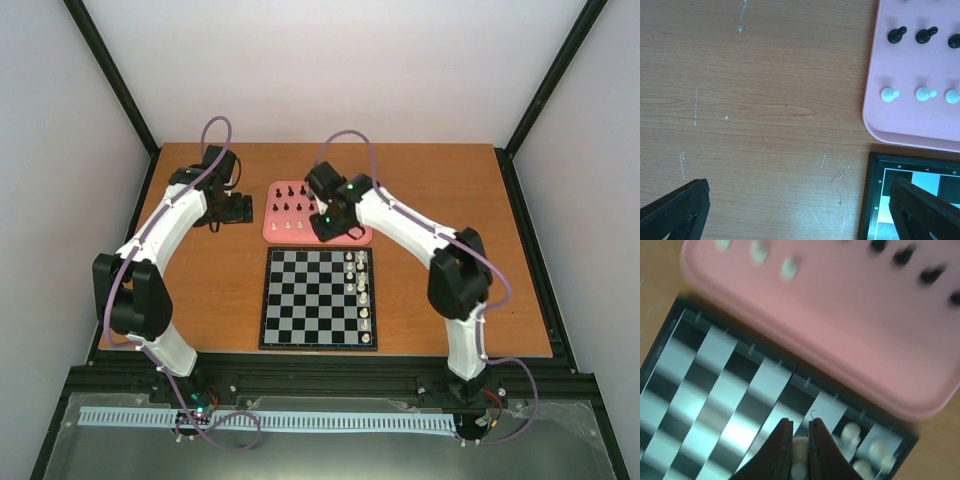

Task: Set up the chess pieces on the board
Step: Place the chess piece on the chessboard.

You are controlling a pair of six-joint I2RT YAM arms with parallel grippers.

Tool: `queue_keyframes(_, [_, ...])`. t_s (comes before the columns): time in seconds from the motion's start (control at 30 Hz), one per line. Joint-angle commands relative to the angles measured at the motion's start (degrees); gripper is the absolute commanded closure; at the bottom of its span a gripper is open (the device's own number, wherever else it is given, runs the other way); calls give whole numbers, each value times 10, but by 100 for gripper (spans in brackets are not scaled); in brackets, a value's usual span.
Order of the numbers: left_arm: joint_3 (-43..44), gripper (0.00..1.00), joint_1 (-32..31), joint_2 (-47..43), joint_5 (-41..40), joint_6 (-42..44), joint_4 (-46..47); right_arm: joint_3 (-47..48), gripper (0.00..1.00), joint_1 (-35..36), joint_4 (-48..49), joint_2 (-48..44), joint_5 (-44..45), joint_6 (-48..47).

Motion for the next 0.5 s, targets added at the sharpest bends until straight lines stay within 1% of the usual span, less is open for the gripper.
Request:
queue_keyframes(0.0, [8,0,-3,-22,5,3,4,-167,90,43,52,-115,-35,50])
queue_keyframes(0.1, [3,0,-3,-24,6,3,6,-282,90,61,104,-184,-67,69])
queue_keyframes(0.23, [1,0,-3,-25,6,2,8,-399,90,74,172,-257,-86,82])
queue_keyframes(0.3, [1,0,-3,-23,4,2,8,-440,90,75,198,-271,-89,78])
queue_keyframes(0.47, [-1,0,-3,-19,0,0,8,-486,89,75,240,-280,-82,56])
